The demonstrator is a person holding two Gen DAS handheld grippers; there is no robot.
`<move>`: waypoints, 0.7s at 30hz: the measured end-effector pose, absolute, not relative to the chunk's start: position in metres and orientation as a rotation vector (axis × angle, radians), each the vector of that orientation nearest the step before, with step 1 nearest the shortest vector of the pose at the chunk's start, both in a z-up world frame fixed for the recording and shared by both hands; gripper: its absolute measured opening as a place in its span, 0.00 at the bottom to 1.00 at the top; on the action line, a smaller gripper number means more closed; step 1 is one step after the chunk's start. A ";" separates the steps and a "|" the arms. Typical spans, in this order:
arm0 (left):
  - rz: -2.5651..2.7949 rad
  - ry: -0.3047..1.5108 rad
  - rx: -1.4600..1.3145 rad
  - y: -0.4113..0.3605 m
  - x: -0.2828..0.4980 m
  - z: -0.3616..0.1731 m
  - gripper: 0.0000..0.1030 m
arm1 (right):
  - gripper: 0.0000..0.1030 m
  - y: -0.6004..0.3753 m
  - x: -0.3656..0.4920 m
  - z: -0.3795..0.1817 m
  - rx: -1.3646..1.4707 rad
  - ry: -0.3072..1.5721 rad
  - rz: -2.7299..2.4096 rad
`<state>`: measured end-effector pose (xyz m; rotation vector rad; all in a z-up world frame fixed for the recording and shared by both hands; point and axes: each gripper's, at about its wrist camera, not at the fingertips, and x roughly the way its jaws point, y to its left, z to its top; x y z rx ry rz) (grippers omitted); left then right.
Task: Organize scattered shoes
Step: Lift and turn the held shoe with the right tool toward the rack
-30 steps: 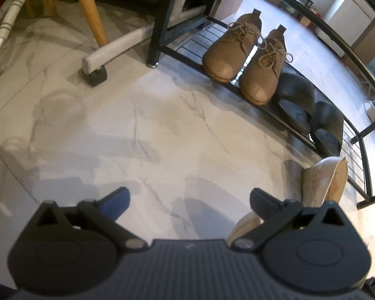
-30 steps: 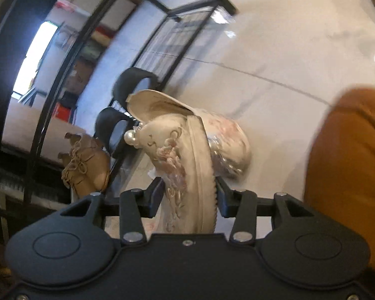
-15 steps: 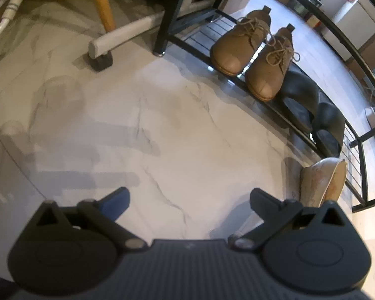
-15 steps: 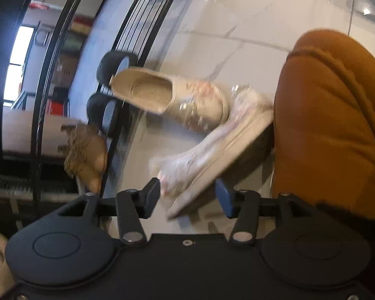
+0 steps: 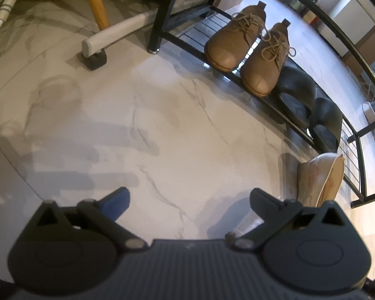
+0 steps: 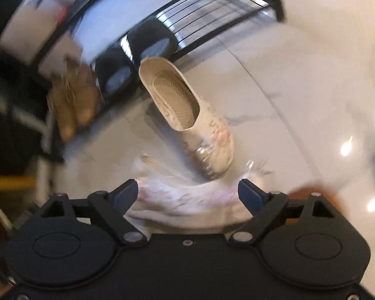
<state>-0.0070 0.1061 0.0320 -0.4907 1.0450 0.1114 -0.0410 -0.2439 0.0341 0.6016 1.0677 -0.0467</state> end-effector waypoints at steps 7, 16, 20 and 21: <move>0.114 1.063 -0.490 0.105 -0.005 0.029 0.99 | 0.83 -0.232 -0.022 -0.004 0.460 1.172 0.000; 0.122 1.078 -0.503 0.105 -0.003 0.026 0.99 | 0.92 -0.257 -0.016 -0.018 0.518 1.225 -0.076; 0.126 1.083 -0.510 0.106 -0.003 0.025 0.99 | 0.95 -0.265 -0.017 -0.033 0.629 1.288 -0.050; 0.127 1.084 -0.512 0.107 -0.003 0.025 0.99 | 0.96 -0.264 -0.017 -0.034 0.624 1.293 -0.044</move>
